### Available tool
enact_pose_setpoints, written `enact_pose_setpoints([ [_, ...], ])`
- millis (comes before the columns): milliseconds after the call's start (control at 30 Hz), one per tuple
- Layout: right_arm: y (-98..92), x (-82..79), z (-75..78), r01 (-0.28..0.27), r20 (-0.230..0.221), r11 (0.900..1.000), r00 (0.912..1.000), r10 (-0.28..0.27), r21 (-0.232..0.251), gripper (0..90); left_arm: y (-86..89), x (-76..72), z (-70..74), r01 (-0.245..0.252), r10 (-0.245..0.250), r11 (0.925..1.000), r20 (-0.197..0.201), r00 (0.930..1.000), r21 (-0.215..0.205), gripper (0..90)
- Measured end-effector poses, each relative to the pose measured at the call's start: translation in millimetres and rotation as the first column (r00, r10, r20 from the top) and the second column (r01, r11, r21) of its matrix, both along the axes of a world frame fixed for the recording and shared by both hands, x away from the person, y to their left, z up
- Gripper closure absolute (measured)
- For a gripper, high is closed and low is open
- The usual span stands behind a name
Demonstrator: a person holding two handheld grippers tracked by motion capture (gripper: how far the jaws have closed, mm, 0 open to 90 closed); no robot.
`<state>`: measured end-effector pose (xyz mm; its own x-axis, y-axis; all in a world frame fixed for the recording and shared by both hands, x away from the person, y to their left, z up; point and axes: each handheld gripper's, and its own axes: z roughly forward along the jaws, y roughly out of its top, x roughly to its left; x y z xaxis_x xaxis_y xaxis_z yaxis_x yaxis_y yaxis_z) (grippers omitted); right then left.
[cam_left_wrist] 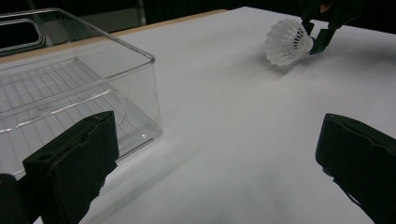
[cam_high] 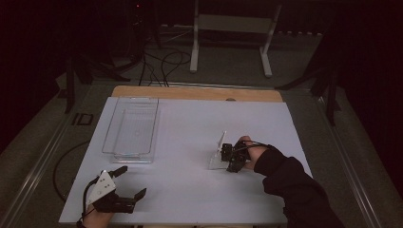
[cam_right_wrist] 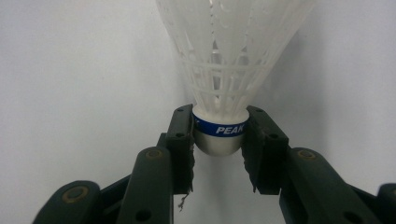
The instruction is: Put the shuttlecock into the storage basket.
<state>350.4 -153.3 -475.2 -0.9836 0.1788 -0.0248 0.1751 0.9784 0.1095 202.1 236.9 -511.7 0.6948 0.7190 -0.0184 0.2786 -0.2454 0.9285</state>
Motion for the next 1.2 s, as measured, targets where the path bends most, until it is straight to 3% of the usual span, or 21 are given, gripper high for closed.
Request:
enact_pose_setpoints([
  [433,7.5,-22.5,13.6,-0.058,0.008,0.998,0.9983,0.058,-0.010,65.8,-0.5,1.3,-0.8,0.003,-0.003,1.0000,-0.013,0.9999,-0.002,0.2],
  [633,13.5,-34.3,18.7,-0.133,0.042,0.991,0.9904,0.132,0.015,65.8,-2.0,1.6,-0.9,0.012,-0.012,0.9999,-0.021,0.9997,0.004,0.2],
  [1033,19.5,-47.0,25.2,-0.181,0.033,0.983,0.9832,0.180,0.044,65.8,-2.8,2.0,-0.7,0.015,-0.014,0.9998,-0.031,0.9994,0.011,0.2],
  [1200,21.9,-54.5,28.8,-0.248,0.073,0.966,0.9674,0.242,0.071,65.8,-3.1,2.7,-0.4,0.019,-0.019,0.9998,-0.044,0.9989,0.008,0.2],
])
